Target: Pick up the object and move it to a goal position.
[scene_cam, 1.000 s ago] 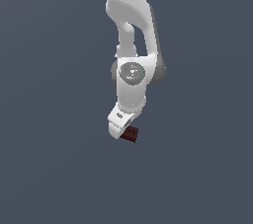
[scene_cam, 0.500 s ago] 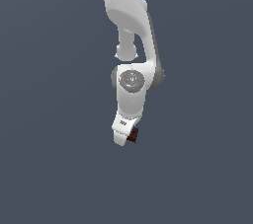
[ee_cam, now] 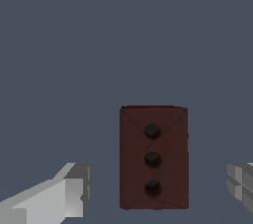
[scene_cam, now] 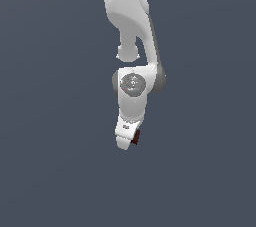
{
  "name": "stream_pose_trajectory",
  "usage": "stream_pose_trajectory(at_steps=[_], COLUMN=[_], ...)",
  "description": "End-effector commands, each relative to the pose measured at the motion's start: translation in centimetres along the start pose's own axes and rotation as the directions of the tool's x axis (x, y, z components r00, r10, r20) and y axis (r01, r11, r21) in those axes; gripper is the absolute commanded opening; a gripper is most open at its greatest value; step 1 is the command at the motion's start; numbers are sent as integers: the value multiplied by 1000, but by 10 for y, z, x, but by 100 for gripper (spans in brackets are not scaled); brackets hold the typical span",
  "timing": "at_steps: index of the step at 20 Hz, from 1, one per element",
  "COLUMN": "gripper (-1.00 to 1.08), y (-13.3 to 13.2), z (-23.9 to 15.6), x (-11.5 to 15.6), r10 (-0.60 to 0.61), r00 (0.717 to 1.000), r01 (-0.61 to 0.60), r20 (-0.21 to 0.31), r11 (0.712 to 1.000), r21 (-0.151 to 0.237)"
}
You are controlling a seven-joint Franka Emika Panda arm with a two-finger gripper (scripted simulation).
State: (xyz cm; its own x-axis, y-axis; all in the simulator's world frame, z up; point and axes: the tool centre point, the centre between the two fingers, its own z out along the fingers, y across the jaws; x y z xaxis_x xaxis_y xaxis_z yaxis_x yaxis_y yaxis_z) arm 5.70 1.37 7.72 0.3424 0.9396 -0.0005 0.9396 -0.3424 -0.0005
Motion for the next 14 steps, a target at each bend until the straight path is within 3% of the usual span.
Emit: stream_pose_trajectory(at_steps=[1,14], gripper=[100,100], y=[0,-1], z=[0,50], x=[0,0], r10=[0,-5], r00=[1000,1000], r01=[0,5], r20=[0,0], r11=[1000,1000], r21=[0,-1])
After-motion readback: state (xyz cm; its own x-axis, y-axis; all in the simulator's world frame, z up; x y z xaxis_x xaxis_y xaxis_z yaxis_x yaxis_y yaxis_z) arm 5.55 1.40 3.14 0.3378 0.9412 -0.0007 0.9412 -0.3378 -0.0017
